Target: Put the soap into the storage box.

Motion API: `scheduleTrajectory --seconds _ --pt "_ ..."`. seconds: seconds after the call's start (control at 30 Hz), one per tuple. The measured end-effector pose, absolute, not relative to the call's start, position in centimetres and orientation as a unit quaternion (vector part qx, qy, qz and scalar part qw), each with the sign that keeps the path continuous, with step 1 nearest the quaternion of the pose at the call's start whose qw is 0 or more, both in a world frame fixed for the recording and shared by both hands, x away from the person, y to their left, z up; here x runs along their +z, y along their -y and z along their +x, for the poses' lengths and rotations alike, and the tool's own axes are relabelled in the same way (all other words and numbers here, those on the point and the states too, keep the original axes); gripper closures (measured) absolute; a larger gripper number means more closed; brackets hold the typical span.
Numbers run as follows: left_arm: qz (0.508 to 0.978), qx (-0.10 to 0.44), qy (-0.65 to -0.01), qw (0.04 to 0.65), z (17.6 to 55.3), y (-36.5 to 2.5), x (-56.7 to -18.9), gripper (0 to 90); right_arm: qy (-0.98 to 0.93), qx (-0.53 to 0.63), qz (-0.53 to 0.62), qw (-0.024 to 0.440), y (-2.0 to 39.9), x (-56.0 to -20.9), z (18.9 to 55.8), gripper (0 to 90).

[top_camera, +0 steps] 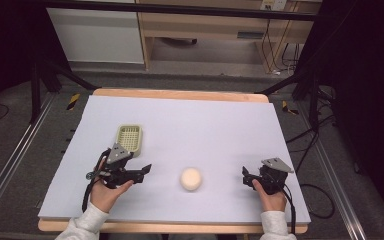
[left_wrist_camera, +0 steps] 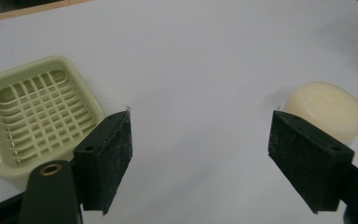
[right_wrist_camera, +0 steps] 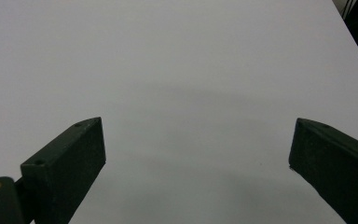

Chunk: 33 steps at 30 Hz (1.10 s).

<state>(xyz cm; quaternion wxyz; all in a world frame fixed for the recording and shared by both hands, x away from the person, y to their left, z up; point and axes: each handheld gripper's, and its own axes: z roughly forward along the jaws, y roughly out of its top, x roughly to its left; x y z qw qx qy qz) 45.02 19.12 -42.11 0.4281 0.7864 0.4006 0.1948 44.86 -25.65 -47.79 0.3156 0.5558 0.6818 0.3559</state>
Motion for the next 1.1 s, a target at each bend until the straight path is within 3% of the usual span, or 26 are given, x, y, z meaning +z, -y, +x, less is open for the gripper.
scheduleTrajectory --seconds 1.1 --pt "0.817 0.169 -0.360 0.418 45.1 -14.3 -42.3 21.0 -0.680 0.361 0.557 0.311 25.6 -47.7 44.7 4.0"
